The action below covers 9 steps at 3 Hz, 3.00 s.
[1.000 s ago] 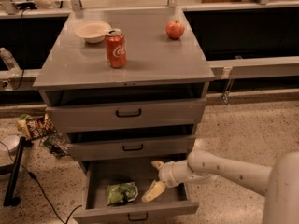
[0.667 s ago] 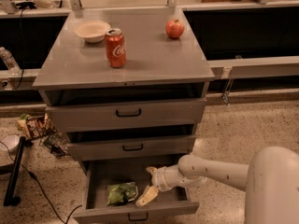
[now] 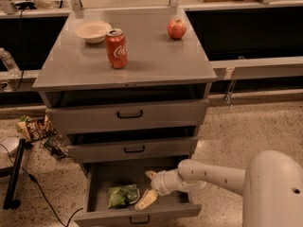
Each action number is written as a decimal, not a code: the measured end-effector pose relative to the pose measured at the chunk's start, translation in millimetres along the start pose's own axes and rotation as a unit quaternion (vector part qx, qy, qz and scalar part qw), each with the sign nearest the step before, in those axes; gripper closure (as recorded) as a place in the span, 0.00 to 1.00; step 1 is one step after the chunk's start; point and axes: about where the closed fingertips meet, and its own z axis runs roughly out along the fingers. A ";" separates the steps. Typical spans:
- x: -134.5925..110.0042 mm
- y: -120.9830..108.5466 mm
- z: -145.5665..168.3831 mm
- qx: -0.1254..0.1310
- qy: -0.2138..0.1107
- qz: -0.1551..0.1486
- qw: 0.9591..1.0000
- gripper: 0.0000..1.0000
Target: Pick green jalapeno chip bag from bottom drawer and place on counter
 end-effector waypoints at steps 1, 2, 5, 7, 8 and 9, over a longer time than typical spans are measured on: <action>-1.0 -15.5 34.1 -0.003 -0.016 0.000 1.000 0.00; 1.0 -34.0 76.6 0.012 -0.003 -0.025 1.000 0.00; 32.9 -64.3 154.0 0.047 0.044 -0.056 0.996 0.00; 50.7 -63.9 162.7 0.067 0.047 -0.043 0.996 0.48; 53.6 -58.7 159.6 0.063 0.047 -0.042 0.996 0.71; 57.7 -38.0 131.7 0.046 0.036 -0.042 0.997 0.99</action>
Offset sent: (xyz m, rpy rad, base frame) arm 0.0585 0.0740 -0.0737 -0.0472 -0.1101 -0.0141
